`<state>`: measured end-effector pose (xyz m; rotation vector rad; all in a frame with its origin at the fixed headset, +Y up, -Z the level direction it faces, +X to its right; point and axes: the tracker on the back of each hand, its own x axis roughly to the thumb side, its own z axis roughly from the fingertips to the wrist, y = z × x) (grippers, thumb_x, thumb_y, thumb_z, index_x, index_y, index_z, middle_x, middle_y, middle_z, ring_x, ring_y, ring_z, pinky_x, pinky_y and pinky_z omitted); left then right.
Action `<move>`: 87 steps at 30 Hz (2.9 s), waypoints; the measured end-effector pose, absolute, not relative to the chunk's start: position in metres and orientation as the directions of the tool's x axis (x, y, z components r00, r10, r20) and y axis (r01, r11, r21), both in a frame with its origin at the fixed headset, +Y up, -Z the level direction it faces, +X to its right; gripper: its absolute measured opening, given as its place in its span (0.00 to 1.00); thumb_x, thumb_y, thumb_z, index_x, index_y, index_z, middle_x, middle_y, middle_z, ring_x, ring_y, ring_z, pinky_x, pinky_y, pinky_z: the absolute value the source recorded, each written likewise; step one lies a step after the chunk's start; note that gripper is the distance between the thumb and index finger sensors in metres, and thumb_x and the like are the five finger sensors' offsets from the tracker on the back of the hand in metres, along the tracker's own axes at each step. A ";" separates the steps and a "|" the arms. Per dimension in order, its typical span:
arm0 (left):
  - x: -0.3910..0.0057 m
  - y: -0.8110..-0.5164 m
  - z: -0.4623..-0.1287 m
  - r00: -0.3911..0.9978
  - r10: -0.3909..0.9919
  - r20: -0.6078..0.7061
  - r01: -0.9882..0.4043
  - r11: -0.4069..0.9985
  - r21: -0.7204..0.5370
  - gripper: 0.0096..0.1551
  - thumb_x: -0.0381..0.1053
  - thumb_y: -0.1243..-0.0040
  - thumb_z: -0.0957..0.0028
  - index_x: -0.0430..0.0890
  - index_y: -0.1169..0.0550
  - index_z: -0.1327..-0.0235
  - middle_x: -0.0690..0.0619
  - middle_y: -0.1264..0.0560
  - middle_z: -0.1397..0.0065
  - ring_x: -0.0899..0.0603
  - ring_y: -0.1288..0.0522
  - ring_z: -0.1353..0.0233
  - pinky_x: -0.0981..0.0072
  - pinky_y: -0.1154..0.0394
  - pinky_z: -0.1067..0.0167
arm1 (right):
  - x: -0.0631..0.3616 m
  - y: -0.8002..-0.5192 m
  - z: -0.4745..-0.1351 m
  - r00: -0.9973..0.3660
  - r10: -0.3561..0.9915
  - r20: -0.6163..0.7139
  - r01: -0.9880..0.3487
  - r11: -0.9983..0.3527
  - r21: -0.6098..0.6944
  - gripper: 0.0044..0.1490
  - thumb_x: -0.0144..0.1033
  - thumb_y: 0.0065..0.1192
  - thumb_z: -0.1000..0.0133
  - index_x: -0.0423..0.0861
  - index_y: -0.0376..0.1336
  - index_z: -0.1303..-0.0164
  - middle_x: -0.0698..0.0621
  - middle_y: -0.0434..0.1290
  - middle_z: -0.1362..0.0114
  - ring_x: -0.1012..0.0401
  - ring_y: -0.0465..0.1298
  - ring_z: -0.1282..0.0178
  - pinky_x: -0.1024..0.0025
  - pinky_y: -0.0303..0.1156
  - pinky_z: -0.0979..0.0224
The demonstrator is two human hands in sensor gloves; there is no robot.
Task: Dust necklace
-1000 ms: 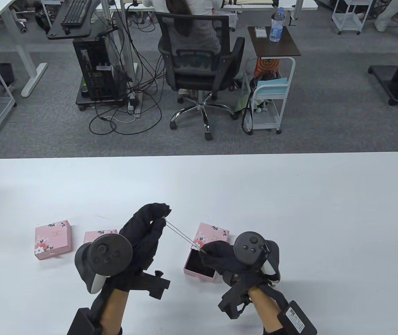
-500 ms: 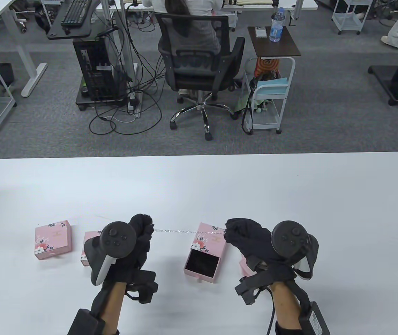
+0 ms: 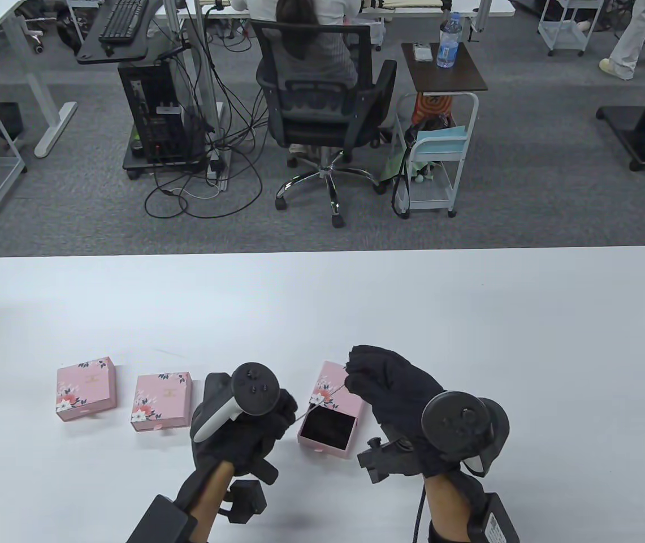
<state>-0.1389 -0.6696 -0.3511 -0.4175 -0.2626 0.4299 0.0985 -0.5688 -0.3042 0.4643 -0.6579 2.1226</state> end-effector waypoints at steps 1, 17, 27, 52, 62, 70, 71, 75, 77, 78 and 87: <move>-0.133 -0.672 -0.350 0.869 0.459 0.182 -0.331 0.815 -0.476 0.24 0.48 0.51 0.43 0.47 0.29 0.33 0.49 0.21 0.30 0.37 0.21 0.29 0.41 0.34 0.25 | 0.095 -0.566 -0.303 -0.588 0.598 0.545 -0.802 -0.518 -0.297 0.23 0.44 0.68 0.52 0.49 0.74 0.49 0.45 0.81 0.39 0.50 0.84 0.45 0.63 0.78 0.42; -0.147 -0.651 -0.348 0.778 0.569 0.268 -0.361 0.753 -0.549 0.32 0.51 0.44 0.42 0.47 0.30 0.22 0.44 0.27 0.19 0.33 0.26 0.23 0.38 0.38 0.23 | 0.062 -0.545 -0.294 -0.621 0.476 0.623 -0.691 -0.707 -0.148 0.21 0.41 0.64 0.47 0.53 0.72 0.44 0.46 0.73 0.26 0.47 0.76 0.31 0.57 0.71 0.30; -0.153 -0.615 -0.323 0.379 0.811 0.446 -0.645 0.577 -0.500 0.49 0.63 0.42 0.49 0.48 0.39 0.14 0.46 0.30 0.15 0.35 0.28 0.19 0.35 0.43 0.21 | 0.055 -0.560 -0.296 -0.595 0.462 0.658 -0.694 -0.708 -0.130 0.21 0.42 0.66 0.48 0.55 0.73 0.45 0.47 0.70 0.23 0.47 0.74 0.27 0.56 0.70 0.28; -0.159 -0.605 -0.309 0.320 0.849 0.421 -0.841 0.459 -0.286 0.21 0.54 0.46 0.44 0.59 0.22 0.38 0.63 0.15 0.42 0.50 0.15 0.39 0.46 0.35 0.23 | 0.062 -0.590 -0.303 -0.421 0.652 0.630 -0.881 -0.460 -0.112 0.27 0.48 0.59 0.44 0.53 0.67 0.35 0.45 0.73 0.27 0.48 0.78 0.33 0.60 0.74 0.32; -0.165 -0.605 -0.309 0.193 0.907 0.373 -0.869 0.335 -0.365 0.21 0.54 0.47 0.42 0.58 0.23 0.37 0.62 0.16 0.42 0.49 0.15 0.38 0.45 0.35 0.23 | 0.058 -0.591 -0.302 -0.262 0.600 0.756 -0.864 -0.495 0.093 0.32 0.42 0.65 0.45 0.64 0.60 0.29 0.47 0.60 0.15 0.46 0.66 0.19 0.51 0.64 0.20; -0.162 -0.607 -0.310 0.171 0.917 0.360 -0.849 0.322 -0.419 0.21 0.53 0.47 0.42 0.56 0.22 0.37 0.60 0.16 0.40 0.47 0.16 0.36 0.42 0.36 0.23 | 0.058 -0.592 -0.300 -0.278 0.564 0.778 -0.893 -0.450 0.007 0.24 0.39 0.63 0.45 0.61 0.67 0.38 0.51 0.69 0.21 0.50 0.71 0.23 0.55 0.67 0.22; -0.160 -0.607 -0.310 0.183 0.915 0.359 -0.849 0.331 -0.411 0.21 0.53 0.47 0.42 0.56 0.22 0.37 0.60 0.16 0.40 0.47 0.16 0.36 0.42 0.37 0.22 | 0.058 -0.592 -0.300 -0.276 0.568 0.776 -0.897 -0.442 0.003 0.23 0.39 0.63 0.45 0.59 0.67 0.38 0.51 0.70 0.22 0.50 0.71 0.24 0.55 0.67 0.23; -0.156 -0.605 -0.308 0.340 0.843 0.418 -0.819 0.484 -0.309 0.21 0.52 0.46 0.43 0.57 0.21 0.38 0.60 0.16 0.40 0.46 0.16 0.35 0.41 0.36 0.23 | 0.061 -0.591 -0.299 -0.319 0.557 0.767 -0.888 -0.458 -0.036 0.22 0.39 0.64 0.46 0.56 0.70 0.41 0.52 0.72 0.24 0.50 0.73 0.25 0.56 0.68 0.24; -0.156 -0.603 -0.307 0.378 0.817 0.436 -0.794 0.528 -0.301 0.23 0.51 0.45 0.43 0.55 0.22 0.35 0.58 0.16 0.37 0.45 0.16 0.34 0.40 0.36 0.23 | 0.062 -0.591 -0.299 -0.346 0.550 0.760 -0.876 -0.480 -0.052 0.21 0.40 0.63 0.45 0.57 0.69 0.41 0.51 0.72 0.24 0.50 0.73 0.25 0.55 0.68 0.24; -0.157 -0.601 -0.308 0.360 0.814 0.456 -0.779 0.532 -0.333 0.26 0.52 0.44 0.43 0.54 0.24 0.30 0.57 0.17 0.33 0.43 0.17 0.31 0.40 0.37 0.23 | 0.062 -0.591 -0.299 -0.361 0.543 0.758 -0.867 -0.496 -0.058 0.21 0.40 0.61 0.44 0.57 0.69 0.41 0.50 0.71 0.23 0.49 0.72 0.25 0.55 0.67 0.24; -0.159 -0.601 -0.308 0.159 0.893 0.421 -0.784 0.374 -0.496 0.33 0.55 0.43 0.44 0.46 0.27 0.25 0.52 0.19 0.29 0.41 0.19 0.29 0.38 0.40 0.22 | 0.056 -0.590 -0.291 -0.416 0.485 0.769 -0.856 -0.494 -0.151 0.22 0.40 0.61 0.43 0.62 0.66 0.38 0.49 0.66 0.19 0.49 0.71 0.23 0.55 0.67 0.23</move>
